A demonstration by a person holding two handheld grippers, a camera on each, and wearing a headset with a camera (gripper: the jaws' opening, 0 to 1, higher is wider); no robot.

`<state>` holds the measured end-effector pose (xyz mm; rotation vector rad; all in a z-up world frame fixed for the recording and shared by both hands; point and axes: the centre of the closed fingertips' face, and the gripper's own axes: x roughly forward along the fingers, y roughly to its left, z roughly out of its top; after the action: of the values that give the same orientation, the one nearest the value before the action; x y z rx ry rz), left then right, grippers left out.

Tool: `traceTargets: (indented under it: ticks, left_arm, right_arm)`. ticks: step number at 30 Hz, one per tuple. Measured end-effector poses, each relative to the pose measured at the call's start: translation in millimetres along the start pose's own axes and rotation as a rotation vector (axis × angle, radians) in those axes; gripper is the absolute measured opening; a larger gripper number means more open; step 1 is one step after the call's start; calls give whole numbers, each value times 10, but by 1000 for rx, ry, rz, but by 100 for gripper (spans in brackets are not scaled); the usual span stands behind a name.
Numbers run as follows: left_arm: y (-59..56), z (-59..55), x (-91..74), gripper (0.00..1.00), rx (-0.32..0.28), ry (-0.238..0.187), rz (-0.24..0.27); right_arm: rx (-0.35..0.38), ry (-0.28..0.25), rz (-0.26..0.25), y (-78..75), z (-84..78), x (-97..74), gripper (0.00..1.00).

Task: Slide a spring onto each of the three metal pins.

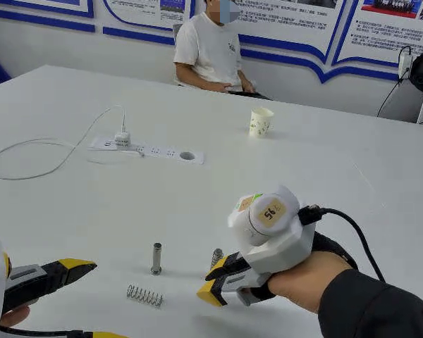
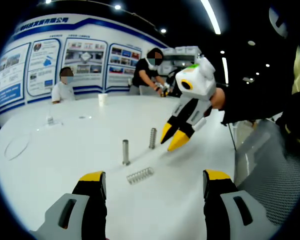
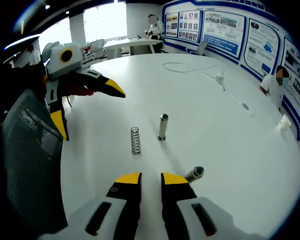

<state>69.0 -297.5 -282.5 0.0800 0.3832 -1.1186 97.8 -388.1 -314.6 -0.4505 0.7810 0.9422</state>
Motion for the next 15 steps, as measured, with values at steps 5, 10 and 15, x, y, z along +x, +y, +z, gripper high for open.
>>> traceTargets:
  ticks: [5,10,15]
  left_arm:
    - [3,0,-2,81,-2,-1,1]
    - [-1,1,3,81,-1,0,-1]
    - [-1,1,-4,81,-1,1,-1]
  right_arm:
    - [-10,-10,13,53,71,57,17]
    - [-21,-17,29,123,143,134,18]
    - [-34,-21,46,206,193,237,18]
